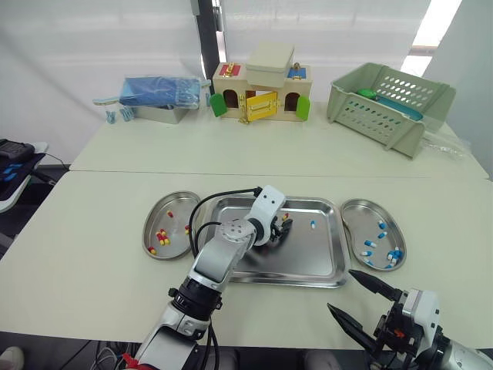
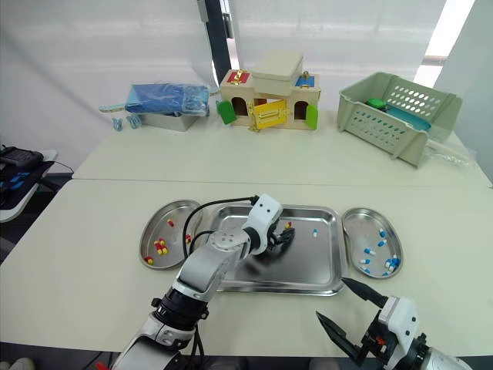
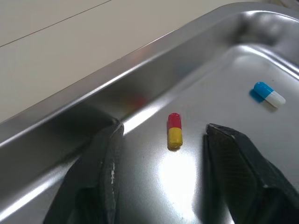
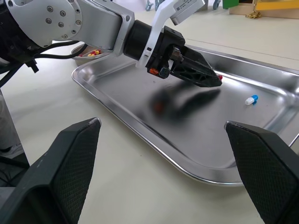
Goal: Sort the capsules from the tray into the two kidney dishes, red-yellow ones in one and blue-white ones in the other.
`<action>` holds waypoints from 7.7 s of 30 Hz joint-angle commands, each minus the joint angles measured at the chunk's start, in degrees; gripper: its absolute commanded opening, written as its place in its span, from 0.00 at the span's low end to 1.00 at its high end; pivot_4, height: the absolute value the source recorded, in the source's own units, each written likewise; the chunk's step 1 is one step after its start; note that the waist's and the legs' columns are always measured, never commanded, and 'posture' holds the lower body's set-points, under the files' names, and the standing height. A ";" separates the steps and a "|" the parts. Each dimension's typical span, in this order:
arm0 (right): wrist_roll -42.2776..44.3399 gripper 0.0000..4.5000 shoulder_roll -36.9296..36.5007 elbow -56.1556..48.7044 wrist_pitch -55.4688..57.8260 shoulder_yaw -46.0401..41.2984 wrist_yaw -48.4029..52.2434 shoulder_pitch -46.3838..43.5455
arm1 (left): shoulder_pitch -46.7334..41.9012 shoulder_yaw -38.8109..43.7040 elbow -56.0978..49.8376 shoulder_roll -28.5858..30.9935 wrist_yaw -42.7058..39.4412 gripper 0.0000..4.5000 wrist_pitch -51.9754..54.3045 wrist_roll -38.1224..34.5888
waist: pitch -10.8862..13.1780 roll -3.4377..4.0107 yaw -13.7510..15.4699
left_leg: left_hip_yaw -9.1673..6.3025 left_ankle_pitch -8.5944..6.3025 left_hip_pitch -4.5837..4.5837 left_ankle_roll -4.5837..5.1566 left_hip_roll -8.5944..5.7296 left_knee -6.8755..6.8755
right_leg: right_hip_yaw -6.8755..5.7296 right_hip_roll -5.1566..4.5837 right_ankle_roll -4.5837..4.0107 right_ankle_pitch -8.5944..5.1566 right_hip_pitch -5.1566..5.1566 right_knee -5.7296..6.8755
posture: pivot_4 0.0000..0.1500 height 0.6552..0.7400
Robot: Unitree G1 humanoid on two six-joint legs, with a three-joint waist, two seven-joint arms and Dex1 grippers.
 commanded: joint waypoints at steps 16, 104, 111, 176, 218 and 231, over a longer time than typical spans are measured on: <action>-0.31 1.00 0.14 -1.43 -0.60 0.42 -0.98 0.18 | 0.30 -0.46 -0.90 -0.61 -0.11 0.01 -0.15 0.78 | 0.00 0.00 -0.02 | 0.00 0.00 0.00 0.00 0.00 -0.01 | 0.00 0.00 0.00 0.00 -0.01 0.00 | 1.00 1.00; 9.78 1.00 -30.31 32.46 22.32 -26.34 13.60 -25.21 | 43.15 60.09 6.51 52.79 -35.93 0.99 -30.74 -12.43 | 0.10 -0.09 -0.33 | 0.20 -0.03 0.00 0.04 0.10 -0.19 | 0.07 -0.01 -0.05 -0.02 -0.12 -0.05 | 1.00 1.00; 6.06 1.00 -30.32 37.36 21.24 -23.99 15.56 -29.88 | 45.48 60.86 3.67 51.09 -35.03 0.99 -30.89 -13.14 | 0.11 -0.09 -0.48 | 0.22 -0.03 0.00 0.04 0.12 -0.20 | 0.08 0.00 -0.05 -0.02 -0.15 -0.03 | 1.00 1.00; -28.86 0.47 -10.52 54.80 18.27 28.81 26.87 -81.87 | 67.32 23.75 -15.85 17.72 -41.52 1.00 -80.94 -23.26 | 0.10 -0.07 -0.47 | 0.18 -0.02 -0.34 0.03 0.09 -0.10 | 0.07 -0.02 -0.02 0.01 -0.51 -0.07 | 1.00 1.00; -30.69 0.24 -7.82 50.60 24.84 28.52 23.60 -79.67 | 67.60 21.81 -14.68 19.45 -38.57 1.00 -82.80 -22.75 | 0.09 -0.04 -0.50 | 0.18 -0.03 -0.35 0.03 0.09 -0.11 | 0.08 -0.01 -0.02 0.01 -0.58 -0.03 | 1.00 1.00; -26.04 0.00 -8.05 46.35 24.97 24.45 25.39 -78.84 | 66.68 21.59 -15.24 20.39 -38.62 1.00 -81.87 -23.74 | 0.09 -0.04 -0.49 | 0.18 -0.03 -0.35 0.03 0.10 -0.11 | 0.08 -0.01 -0.02 0.01 -0.57 -0.03 | 1.00 1.00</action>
